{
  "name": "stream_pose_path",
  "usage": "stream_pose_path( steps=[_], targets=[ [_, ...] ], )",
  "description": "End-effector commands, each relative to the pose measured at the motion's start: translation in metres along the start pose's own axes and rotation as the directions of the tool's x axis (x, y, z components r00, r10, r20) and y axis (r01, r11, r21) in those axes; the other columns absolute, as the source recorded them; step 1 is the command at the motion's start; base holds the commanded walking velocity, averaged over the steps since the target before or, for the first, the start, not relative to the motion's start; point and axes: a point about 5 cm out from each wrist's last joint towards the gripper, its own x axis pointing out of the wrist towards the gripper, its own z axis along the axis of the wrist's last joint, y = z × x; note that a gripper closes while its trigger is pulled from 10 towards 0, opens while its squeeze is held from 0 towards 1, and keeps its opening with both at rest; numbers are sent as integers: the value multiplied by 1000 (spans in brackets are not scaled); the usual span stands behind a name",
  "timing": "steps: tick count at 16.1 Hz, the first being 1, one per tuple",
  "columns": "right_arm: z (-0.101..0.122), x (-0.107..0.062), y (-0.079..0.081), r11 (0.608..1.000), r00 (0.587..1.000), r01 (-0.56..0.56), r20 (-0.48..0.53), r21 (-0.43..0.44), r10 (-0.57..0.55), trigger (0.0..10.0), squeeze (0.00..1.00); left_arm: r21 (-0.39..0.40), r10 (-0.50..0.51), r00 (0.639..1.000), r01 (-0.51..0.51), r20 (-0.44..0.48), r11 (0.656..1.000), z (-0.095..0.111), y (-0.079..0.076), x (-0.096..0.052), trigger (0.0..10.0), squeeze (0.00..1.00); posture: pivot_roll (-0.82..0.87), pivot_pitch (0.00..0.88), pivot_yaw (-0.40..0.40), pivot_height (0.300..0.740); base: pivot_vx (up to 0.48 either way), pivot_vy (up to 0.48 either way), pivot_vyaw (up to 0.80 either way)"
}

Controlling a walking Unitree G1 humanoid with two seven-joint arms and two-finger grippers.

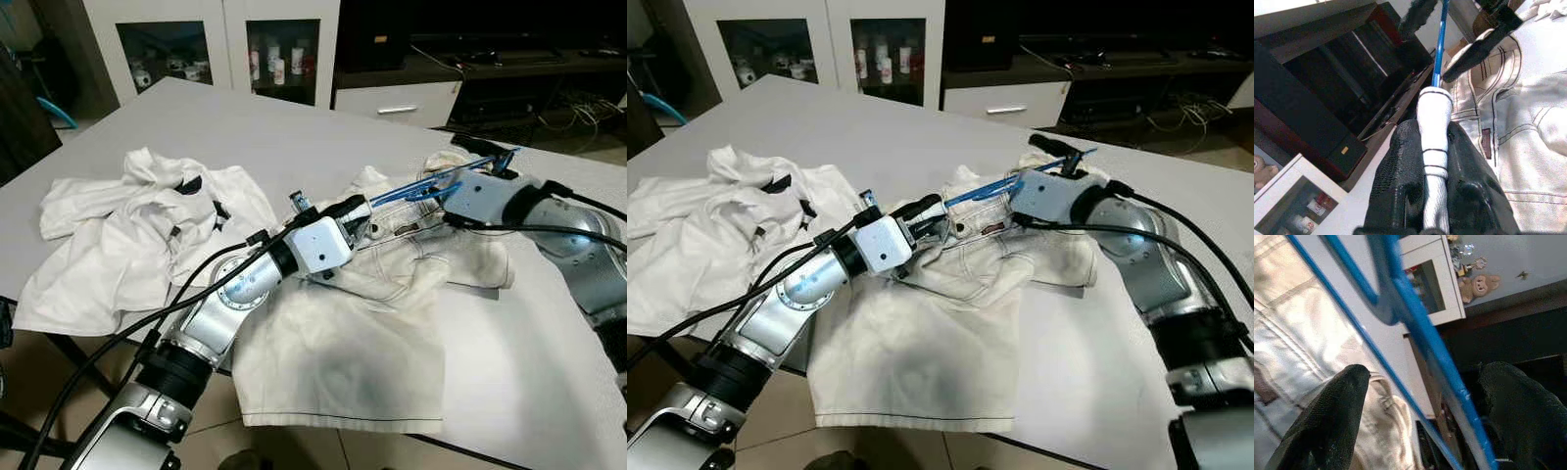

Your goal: Hang hanger

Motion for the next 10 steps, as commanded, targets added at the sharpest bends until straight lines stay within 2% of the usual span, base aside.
stream_pose_path(
  steps=[1, 7, 10],
  targets=[
    [3, 4, -3, 1000, 1000, 18, 10, -15, -18, 10000, 0, 30, 3, 999, -4, 41, 1000, 9, 2, 3, 10000, 0, 60, 0, -53, 723, 0, 0, 0],
    [9, 8, -3, 1000, 999, 24, 30, -8, -24, 10000, 0, 33, 3, 999, -4, 45, 999, 10, 1, 3, 10000, 0, 60, 0, -56, 723, 0, 0, 0],
    [1, 7, 12, 999, 999, -44, 19, 19, 44, 10000, 0, 53, 24, 998, -27, 53, 998, 12, 6, 3, 10000, 0, 61, 0, -58, 723, 0, 0, 0]
  ],
)
